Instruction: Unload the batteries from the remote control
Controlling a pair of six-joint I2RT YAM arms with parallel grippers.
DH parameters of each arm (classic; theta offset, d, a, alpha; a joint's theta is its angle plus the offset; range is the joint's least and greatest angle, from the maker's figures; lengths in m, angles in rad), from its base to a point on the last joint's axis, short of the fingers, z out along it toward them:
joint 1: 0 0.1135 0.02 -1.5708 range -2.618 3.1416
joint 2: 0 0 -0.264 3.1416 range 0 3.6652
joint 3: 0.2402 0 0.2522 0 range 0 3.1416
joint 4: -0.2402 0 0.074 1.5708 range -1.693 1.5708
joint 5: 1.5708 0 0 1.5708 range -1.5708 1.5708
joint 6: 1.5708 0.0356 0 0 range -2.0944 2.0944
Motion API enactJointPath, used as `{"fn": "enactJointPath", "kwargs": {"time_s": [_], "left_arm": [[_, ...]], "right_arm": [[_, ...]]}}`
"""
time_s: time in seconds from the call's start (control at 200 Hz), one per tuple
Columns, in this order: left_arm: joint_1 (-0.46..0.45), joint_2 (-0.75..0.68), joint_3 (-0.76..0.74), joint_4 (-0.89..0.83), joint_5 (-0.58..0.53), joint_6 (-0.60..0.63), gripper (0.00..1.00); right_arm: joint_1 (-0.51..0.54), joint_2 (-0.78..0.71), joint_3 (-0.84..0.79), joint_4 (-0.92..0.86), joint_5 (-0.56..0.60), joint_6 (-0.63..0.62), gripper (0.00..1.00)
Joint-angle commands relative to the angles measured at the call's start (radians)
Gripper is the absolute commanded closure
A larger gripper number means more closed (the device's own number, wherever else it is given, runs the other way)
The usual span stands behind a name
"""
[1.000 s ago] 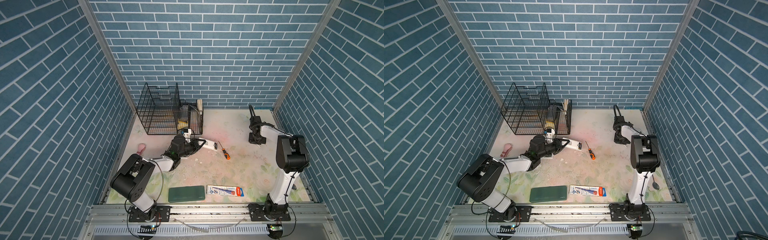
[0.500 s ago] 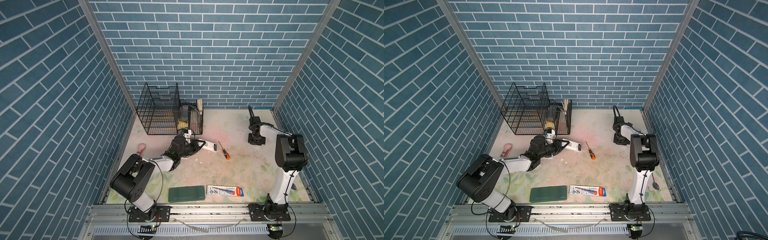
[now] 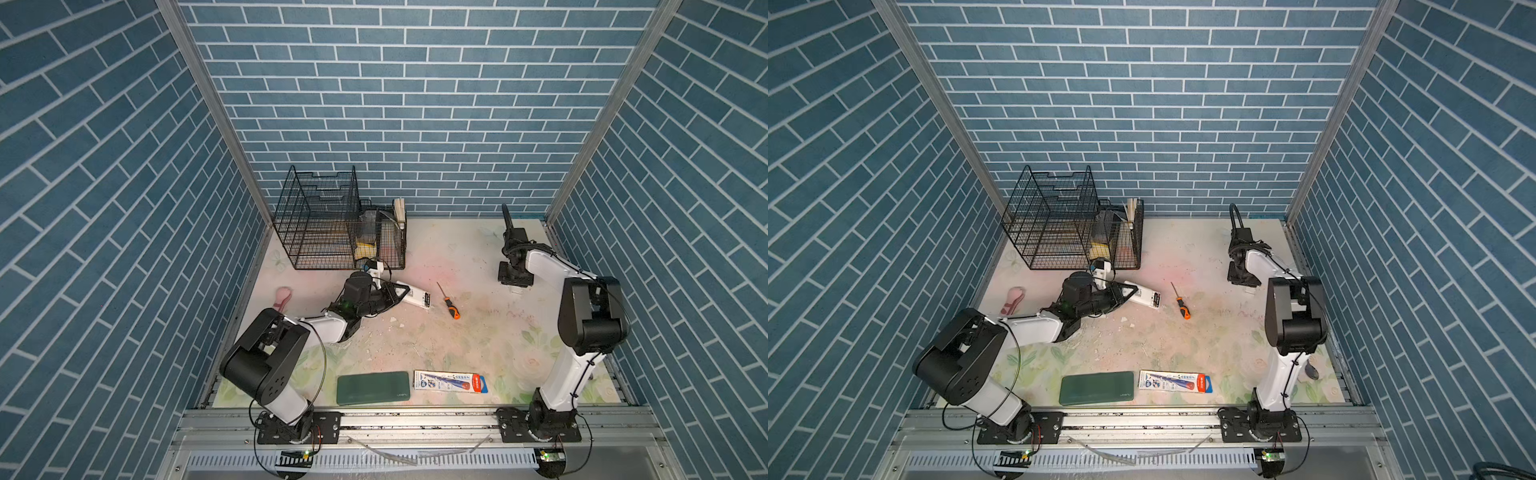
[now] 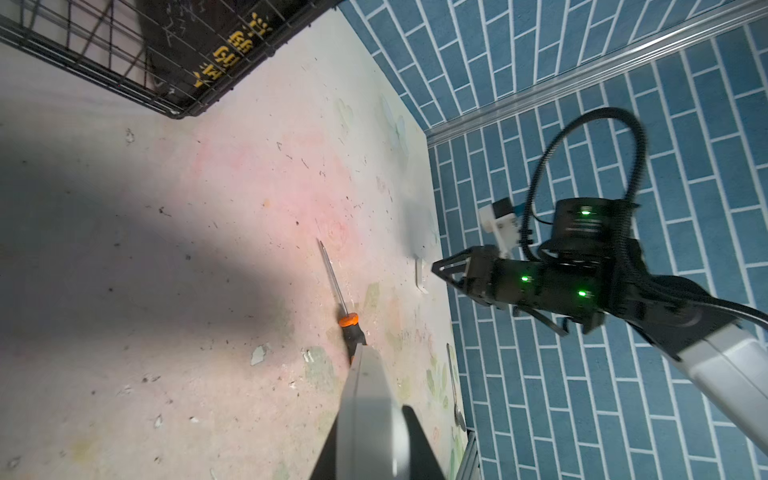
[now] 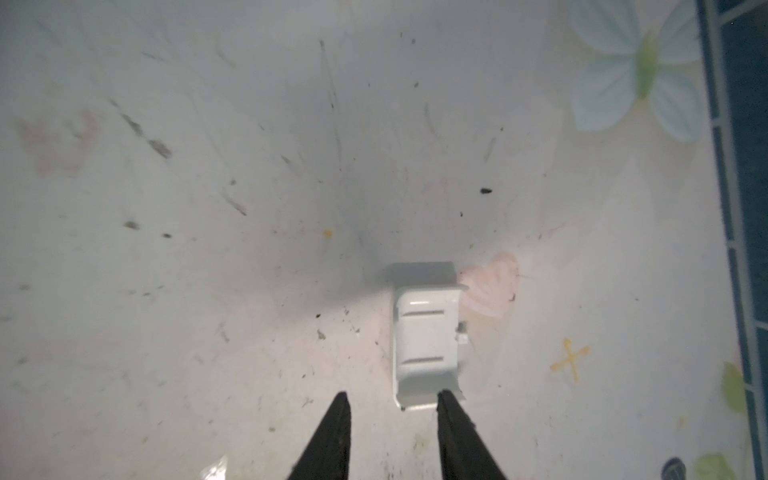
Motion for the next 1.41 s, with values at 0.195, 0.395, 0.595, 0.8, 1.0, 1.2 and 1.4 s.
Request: {"fn": "enactJointPath", "kwargs": {"time_s": [0.195,0.395,0.595,0.8,1.0,1.2,1.4], "left_arm": [[-0.006,0.031,-0.016,0.036,-0.01,0.041,1.0],[-0.006,0.075,-0.031,0.092,-0.01,0.021,1.0],[-0.011,0.084,-0.031,0.081,-0.015,0.03,1.0],[-0.015,0.077,-0.037,0.056,-0.029,0.047,0.96],[-0.024,0.09,-0.032,0.053,-0.033,0.049,0.95],[-0.032,0.107,-0.025,0.059,-0.034,0.045,0.95],[-0.045,0.133,-0.014,0.06,-0.032,0.043,0.9]], "right_arm": [[0.096,-0.209,-0.116,-0.005,-0.054,0.06,0.62],[0.153,-0.246,-0.111,-0.001,-0.074,0.083,0.62],[0.166,-0.249,-0.112,0.008,-0.076,0.091,0.62],[0.166,-0.25,-0.117,0.018,-0.081,0.093,0.62],[0.166,-0.256,-0.134,0.03,-0.083,0.096,0.62],[0.166,-0.262,-0.14,0.033,-0.08,0.096,0.62],[0.166,-0.262,-0.147,0.038,-0.081,0.099,0.62]]}}
